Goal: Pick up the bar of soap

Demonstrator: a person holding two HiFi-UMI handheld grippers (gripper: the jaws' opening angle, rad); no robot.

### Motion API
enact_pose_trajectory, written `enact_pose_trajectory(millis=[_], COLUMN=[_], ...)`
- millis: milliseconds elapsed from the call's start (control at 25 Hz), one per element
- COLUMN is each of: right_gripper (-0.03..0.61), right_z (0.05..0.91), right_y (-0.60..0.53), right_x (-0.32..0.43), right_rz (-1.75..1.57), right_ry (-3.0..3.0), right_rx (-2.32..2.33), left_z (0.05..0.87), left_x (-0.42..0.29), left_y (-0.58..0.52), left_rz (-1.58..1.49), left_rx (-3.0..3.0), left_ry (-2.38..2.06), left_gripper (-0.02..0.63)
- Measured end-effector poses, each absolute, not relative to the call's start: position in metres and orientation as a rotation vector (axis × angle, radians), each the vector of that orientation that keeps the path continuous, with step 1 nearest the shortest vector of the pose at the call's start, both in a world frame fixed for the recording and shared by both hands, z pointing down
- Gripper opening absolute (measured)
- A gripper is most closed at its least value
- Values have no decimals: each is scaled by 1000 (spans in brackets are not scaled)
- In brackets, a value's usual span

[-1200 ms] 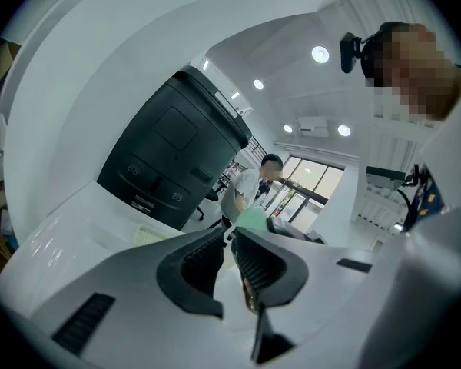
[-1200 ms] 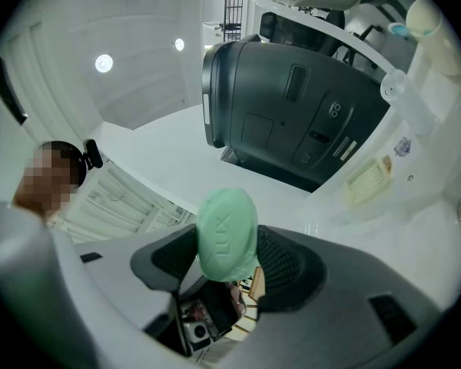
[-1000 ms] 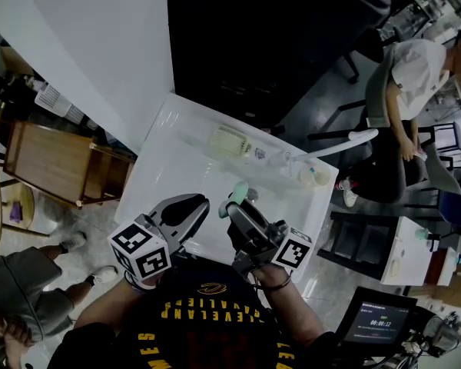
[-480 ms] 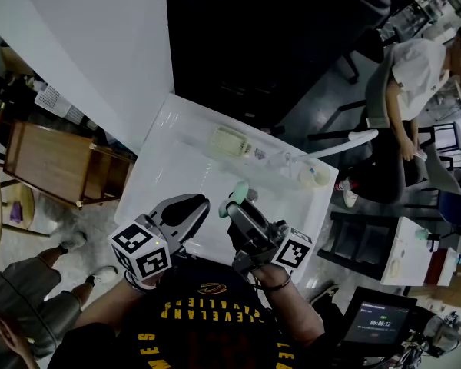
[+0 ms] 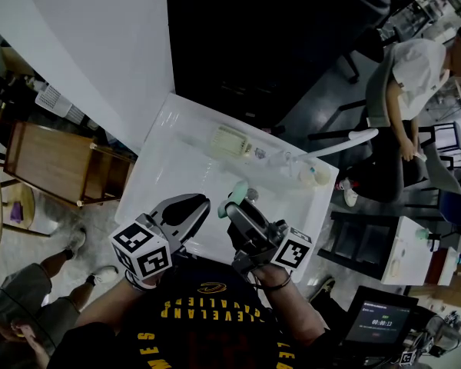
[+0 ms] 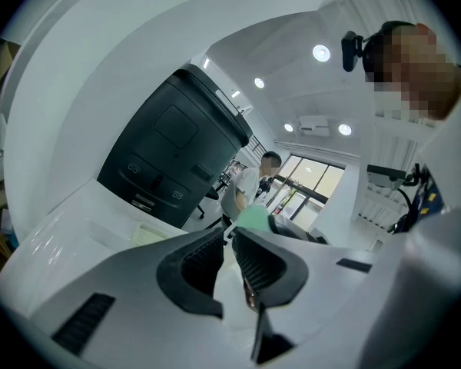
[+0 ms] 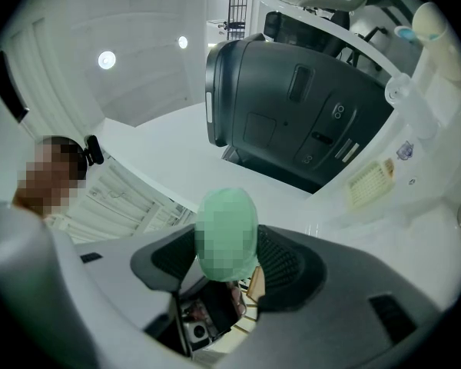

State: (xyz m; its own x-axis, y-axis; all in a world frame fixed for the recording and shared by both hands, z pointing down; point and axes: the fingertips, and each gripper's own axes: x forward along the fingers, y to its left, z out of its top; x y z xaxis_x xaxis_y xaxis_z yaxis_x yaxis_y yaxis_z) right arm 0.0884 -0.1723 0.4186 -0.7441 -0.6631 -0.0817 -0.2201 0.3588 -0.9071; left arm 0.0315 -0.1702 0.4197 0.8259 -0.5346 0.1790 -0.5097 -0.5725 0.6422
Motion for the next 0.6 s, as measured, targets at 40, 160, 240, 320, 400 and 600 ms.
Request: enact_pose_trajectory(millis=[40,160,240,320,400,600], right_gripper=[262,262,262,262,262,262], right_z=[419,420,421,421,422,422], right_y=[-172,-172,-172,-172,-172,-171], right_x=[88,89,89,89,89,90], right_rz=[-1361,-1365,-1366,-1366,-1367,-1373], right_ry=[2188,2185,2185,2187,2190,2194], right_rx=[-769,-774,-776,-779,-780,-784], left_z=[420,420,420,420,420,419], left_x=[32,31,30,30,30,29], left_y=[-170,-170,-170,-170,-170,-169], left_rz=[-44,-44,-44,-44,-44,-44], left_rx=[2289,2290,2290,2291,2291,2287], left_ry=[-760,-759,-760,-760,-761,-764], left_gripper=[57,57,57,57,57,57])
